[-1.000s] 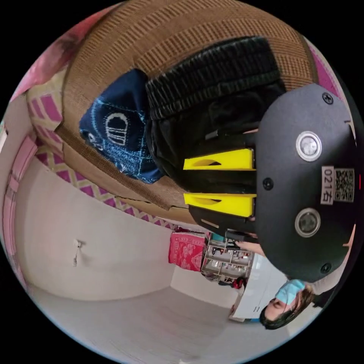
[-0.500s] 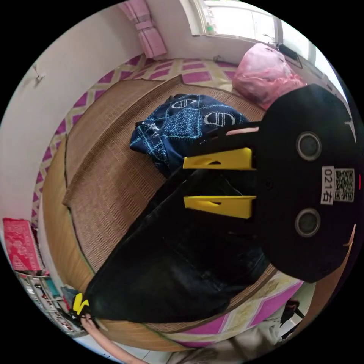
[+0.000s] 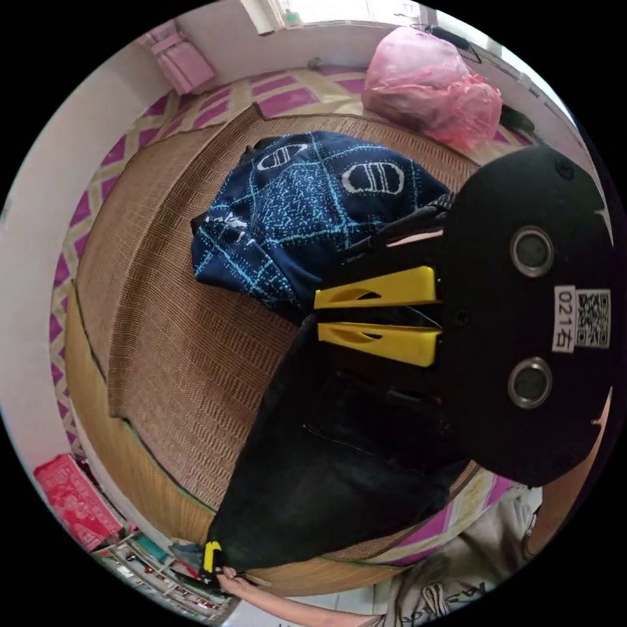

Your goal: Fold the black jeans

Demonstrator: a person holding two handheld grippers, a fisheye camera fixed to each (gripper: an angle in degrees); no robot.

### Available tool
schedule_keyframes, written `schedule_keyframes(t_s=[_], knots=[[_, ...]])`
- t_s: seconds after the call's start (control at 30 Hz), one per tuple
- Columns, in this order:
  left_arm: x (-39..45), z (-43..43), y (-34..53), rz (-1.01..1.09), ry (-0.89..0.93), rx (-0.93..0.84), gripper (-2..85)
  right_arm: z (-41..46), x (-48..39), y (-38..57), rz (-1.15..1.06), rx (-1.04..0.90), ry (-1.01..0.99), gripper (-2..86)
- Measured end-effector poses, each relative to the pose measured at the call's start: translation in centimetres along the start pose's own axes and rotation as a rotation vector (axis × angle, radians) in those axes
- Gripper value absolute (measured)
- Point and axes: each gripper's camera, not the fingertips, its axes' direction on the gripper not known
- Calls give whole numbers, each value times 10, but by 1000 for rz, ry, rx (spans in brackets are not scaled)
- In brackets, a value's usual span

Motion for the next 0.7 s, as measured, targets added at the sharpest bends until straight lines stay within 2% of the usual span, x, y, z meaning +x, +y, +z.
schedule_keyframes(t_s=[0.1, 0.17, 0.23, 0.3, 0.37, 0.43, 0.47, 0.57, 0.63, 0.7], knots=[[12, -36, 30, 39, 2, 151, -6, -36, 6, 25, 79, 103, -88, 53], [32, -47, 36, 93, -40, 212, -7, -55, -15, 38, 57, 167, -15, 55], [61, -39, 32, 182, -147, 212, -8, -57, -65, 43, -42, 188, 122, 45], [80, 2, 19, 202, -297, 104, -8, -48, -100, 40, -128, 157, 138, 4], [72, 21, 18, 138, -330, 46, -8, -35, -122, 39, -132, 134, 280, -4], [49, 10, 28, -3, -275, 89, -8, -20, -109, 49, 45, 67, 598, -8], [32, 5, 40, -113, -292, 79, -9, -20, -101, 54, 71, 50, 614, -8], [7, -13, 78, -182, -267, 102, -10, -53, -68, 93, 196, 142, 462, -8], [1, -21, 100, -208, -262, 107, -10, -81, -71, 119, 164, 276, 229, -5], [5, -31, 128, -208, -290, 136, -10, -88, -90, 130, 53, 335, 91, -6]])
